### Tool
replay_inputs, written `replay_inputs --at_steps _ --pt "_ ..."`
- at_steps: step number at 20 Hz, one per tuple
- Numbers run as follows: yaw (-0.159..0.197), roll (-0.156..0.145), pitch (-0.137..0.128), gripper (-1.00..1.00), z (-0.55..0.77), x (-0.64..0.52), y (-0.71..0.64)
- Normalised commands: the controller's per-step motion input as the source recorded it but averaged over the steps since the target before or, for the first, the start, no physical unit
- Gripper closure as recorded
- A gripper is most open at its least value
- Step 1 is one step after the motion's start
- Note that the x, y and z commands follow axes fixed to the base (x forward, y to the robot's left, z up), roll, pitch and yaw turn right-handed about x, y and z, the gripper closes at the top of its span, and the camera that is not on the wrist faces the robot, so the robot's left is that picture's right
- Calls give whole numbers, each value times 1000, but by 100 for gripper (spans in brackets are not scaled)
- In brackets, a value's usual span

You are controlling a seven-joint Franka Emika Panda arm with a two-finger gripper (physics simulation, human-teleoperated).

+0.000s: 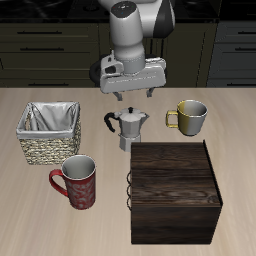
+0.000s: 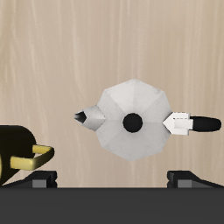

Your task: Place the moka pot in the basket

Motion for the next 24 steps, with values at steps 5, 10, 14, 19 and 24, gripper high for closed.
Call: replay_inputs --at_steps 5,10,14,19,24 --pt "-7 -15 -9 -100 29 79 -35" --pt "8 -16 11 -100 -81 67 -133" --pt "1 -18 23 -100 -112 50 -90" --pt "1 2 13 -100 -104 -17 27" --pt "-5 -1 24 -100 -138 24 -16"
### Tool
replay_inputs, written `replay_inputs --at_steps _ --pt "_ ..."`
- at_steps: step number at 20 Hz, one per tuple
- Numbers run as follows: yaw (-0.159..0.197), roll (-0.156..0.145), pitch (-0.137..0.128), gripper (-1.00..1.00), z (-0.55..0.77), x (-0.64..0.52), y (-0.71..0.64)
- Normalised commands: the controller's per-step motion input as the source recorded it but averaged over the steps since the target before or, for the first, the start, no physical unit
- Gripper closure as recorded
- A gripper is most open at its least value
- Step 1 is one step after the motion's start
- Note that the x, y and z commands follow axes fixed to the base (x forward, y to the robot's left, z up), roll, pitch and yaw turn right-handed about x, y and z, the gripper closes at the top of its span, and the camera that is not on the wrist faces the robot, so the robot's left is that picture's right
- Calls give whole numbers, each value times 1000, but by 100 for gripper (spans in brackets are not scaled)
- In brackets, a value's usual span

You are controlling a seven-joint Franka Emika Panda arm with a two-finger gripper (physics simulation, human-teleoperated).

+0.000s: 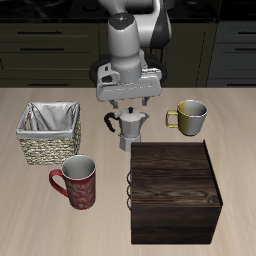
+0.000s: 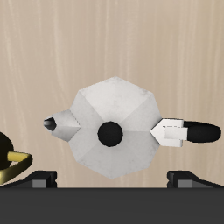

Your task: Place the moka pot in the basket

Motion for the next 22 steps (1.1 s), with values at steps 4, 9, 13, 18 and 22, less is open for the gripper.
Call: replay_inputs --at_steps 4,9,13,18,22 --pt "-4 1 6 -100 -109 -20 12" --pt "-5 -23 30 -100 -211 91 -76" --pt "-6 -3 34 -100 -194 23 10" --pt "3 31 24 -100 -169 16 49" --pt "-5 46 20 100 -196 -20 85"
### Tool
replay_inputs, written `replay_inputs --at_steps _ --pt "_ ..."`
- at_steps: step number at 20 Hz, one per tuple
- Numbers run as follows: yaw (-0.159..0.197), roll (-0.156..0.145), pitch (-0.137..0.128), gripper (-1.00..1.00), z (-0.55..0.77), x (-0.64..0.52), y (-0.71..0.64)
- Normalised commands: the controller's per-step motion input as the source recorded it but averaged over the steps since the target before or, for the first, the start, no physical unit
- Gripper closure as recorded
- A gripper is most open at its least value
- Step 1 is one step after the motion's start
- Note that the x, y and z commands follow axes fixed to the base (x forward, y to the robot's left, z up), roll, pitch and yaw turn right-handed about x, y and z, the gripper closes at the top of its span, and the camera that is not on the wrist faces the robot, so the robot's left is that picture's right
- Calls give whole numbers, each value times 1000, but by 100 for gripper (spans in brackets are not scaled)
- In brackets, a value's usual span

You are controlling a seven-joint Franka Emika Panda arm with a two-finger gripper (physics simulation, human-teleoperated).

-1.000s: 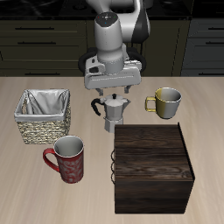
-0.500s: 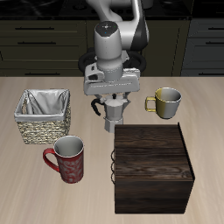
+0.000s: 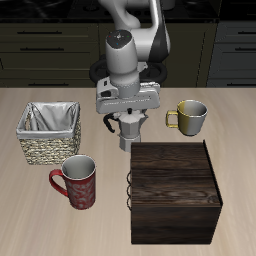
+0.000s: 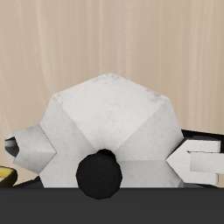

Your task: Place the moka pot in the basket

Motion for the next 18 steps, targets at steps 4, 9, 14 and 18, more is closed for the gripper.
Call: replay_inputs --at_steps 4,9,14,18 --pt "4 4 12 100 -58 -21 -13" --pt "15 3 -14 100 56 -5 -16" --pt "28 0 -15 100 192 -28 -48" --pt "39 7 -70 100 594 -75 -32"
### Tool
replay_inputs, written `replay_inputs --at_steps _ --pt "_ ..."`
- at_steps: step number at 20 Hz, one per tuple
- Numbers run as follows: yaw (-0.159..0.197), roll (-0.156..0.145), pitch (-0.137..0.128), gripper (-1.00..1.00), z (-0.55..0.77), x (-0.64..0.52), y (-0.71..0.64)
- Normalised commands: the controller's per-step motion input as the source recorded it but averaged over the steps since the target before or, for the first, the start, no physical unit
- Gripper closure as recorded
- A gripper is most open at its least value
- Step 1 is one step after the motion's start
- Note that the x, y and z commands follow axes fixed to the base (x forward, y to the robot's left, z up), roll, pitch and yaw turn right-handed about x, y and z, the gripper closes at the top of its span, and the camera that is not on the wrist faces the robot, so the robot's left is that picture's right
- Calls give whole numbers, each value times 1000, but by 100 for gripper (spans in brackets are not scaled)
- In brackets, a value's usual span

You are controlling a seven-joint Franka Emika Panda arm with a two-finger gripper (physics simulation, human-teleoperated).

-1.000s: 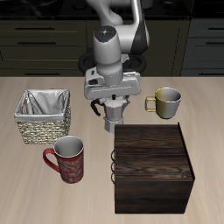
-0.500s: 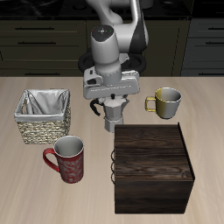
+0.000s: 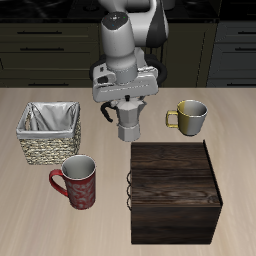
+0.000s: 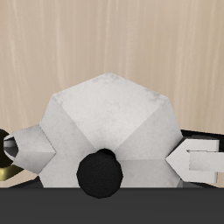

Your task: Place the moka pot in the basket

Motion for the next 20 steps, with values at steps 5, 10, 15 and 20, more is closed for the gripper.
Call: replay_inputs --at_steps 5,10,15,20 --pt "44 -5 -51 100 490 -64 -135" --pt "-8 -25 -34 100 455 30 -220" --pt "9 -5 -4 100 141 12 -78" --pt "5 -4 -20 100 214 -40 -39"
